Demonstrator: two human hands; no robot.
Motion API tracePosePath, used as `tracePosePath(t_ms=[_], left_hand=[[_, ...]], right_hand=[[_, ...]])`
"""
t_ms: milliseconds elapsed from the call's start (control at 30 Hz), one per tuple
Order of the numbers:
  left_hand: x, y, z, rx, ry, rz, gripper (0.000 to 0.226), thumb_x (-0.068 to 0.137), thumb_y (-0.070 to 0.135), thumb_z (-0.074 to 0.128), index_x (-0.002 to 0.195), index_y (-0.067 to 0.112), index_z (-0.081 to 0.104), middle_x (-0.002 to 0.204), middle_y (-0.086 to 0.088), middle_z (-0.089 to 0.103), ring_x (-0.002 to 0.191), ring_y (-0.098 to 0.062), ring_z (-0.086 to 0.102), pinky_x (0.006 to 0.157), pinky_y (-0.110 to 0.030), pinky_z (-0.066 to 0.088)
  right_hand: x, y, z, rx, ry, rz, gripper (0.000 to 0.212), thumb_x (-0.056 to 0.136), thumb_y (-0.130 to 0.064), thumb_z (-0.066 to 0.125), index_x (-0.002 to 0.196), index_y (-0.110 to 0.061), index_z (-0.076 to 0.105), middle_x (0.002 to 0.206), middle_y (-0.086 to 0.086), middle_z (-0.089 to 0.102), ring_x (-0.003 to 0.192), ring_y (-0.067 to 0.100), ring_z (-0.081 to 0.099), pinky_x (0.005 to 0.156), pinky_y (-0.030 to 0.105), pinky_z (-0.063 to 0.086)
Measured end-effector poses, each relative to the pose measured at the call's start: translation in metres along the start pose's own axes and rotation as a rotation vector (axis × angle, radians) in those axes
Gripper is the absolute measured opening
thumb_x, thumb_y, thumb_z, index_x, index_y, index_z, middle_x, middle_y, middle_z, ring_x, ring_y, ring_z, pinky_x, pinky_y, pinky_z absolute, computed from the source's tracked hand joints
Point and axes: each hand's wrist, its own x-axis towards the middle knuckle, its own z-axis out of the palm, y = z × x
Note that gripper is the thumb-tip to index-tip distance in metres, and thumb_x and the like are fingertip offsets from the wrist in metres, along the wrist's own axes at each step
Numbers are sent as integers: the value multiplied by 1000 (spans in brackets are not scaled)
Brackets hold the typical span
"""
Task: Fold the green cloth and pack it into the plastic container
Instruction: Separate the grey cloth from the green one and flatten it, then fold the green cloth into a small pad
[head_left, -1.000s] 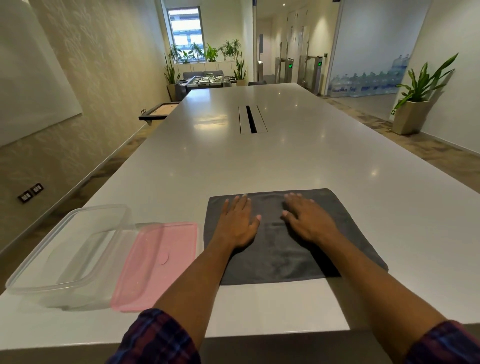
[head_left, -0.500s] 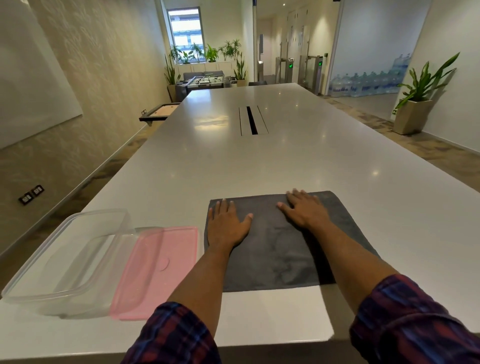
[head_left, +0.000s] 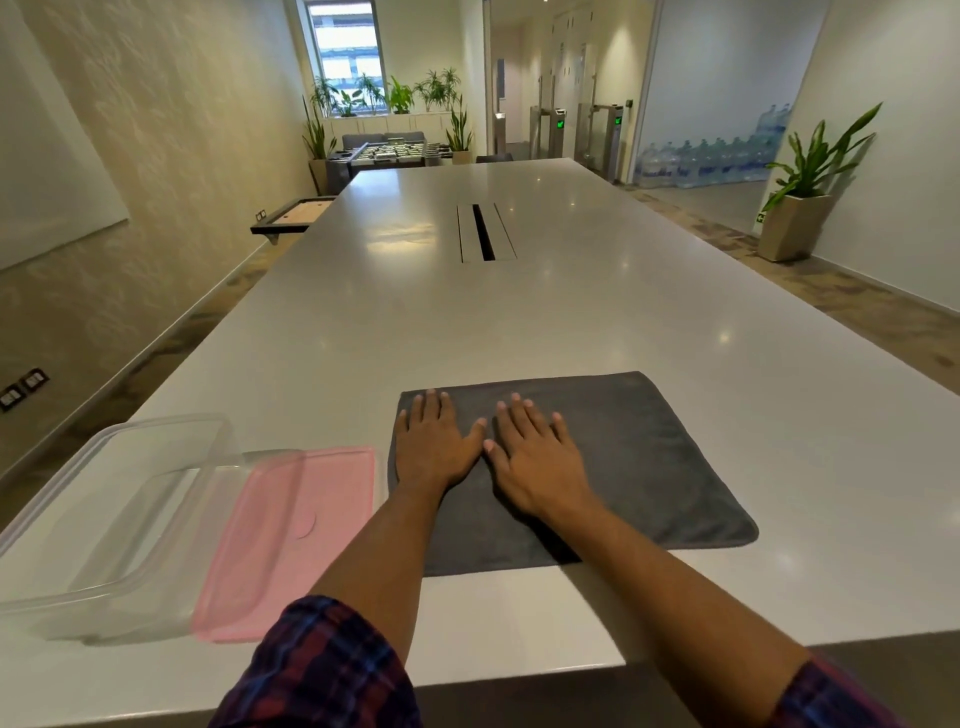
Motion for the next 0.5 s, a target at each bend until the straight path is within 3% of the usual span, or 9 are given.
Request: tracePosePath(t_ms=[233,500], left_hand=[[-2,-1,-3,-14,-11,11,87,97,69,23,162,12,14,170,-9,12,157,-25,7,127,-45,4],[-3,-2,-3,-47,-3,25,86,98,68,25,162,11,16,170,-9,13,157,-25,8,127,-45,5]], right_hand=[[-8,81,-12,-14,-50,257,86,96,-75,7,164,-22,3,172,4,-5,158,21,-4,127,49,-4],[-25,161,-31,28,32,475,88,96,-74,6,164,-18,5,172,10,1,159,26,1,128,48,4]])
